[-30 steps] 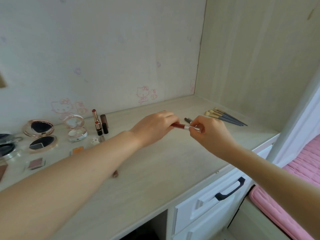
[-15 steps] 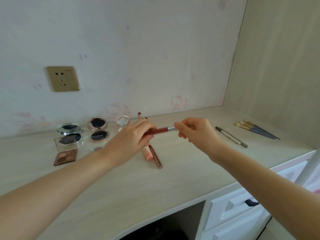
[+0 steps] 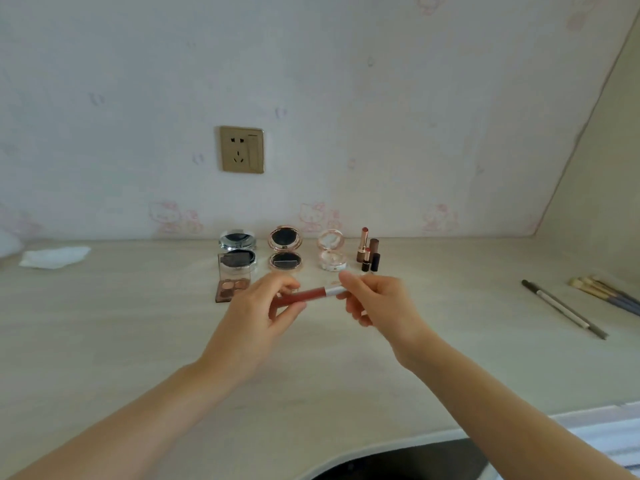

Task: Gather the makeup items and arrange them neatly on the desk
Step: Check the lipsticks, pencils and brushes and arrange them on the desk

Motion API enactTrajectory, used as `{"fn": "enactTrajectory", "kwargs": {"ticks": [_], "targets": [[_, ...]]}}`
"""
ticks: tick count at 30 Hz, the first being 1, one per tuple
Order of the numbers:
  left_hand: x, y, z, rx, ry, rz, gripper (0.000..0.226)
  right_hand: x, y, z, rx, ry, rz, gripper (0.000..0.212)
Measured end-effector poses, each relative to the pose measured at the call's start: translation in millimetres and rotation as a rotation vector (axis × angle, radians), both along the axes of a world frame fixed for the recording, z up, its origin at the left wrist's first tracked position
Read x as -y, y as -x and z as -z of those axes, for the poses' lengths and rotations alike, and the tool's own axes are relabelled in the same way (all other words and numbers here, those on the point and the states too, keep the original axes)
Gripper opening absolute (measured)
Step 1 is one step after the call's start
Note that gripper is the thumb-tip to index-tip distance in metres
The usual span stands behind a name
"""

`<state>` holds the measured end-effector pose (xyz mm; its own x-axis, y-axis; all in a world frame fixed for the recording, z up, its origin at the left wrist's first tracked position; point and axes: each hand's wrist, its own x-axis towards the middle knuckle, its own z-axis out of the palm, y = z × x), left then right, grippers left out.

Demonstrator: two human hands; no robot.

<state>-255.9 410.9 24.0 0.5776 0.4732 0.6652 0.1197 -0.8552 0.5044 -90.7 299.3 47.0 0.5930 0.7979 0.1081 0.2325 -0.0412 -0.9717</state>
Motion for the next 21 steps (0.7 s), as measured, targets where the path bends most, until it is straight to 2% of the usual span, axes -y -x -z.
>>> {"fn": "enactTrajectory", "kwargs": {"ticks": [3, 9, 11, 18, 21], "targets": [[-4.4, 6.1, 7.8, 0.032, 0.078, 0.006, 0.023, -13.8, 7.9, 8.4, -0.014, -0.008, 0.040, 0.042], [-12.2, 12.1, 21.4, -0.035, 0.061, 0.034, 0.007, -25.6, 11.9, 28.6, 0.030, -0.101, 0.088, 0.051], [-17.0, 14.1, 23.2, -0.041, 0.047, 0.034, 0.009, -27.5, 9.9, 32.4, 0.075, -0.098, 0.081, 0.051], [-22.4, 16.8, 23.6, -0.029, 0.169, 0.127, 0.003, -26.8, 5.4, 34.4, 0.188, -0.123, 0.023, 0.045], [-24.8, 16.6, 22.5, -0.016, 0.217, 0.137, 0.007, -24.1, 7.4, 34.5, 0.216, -0.150, -0.050, 0.029]]}}
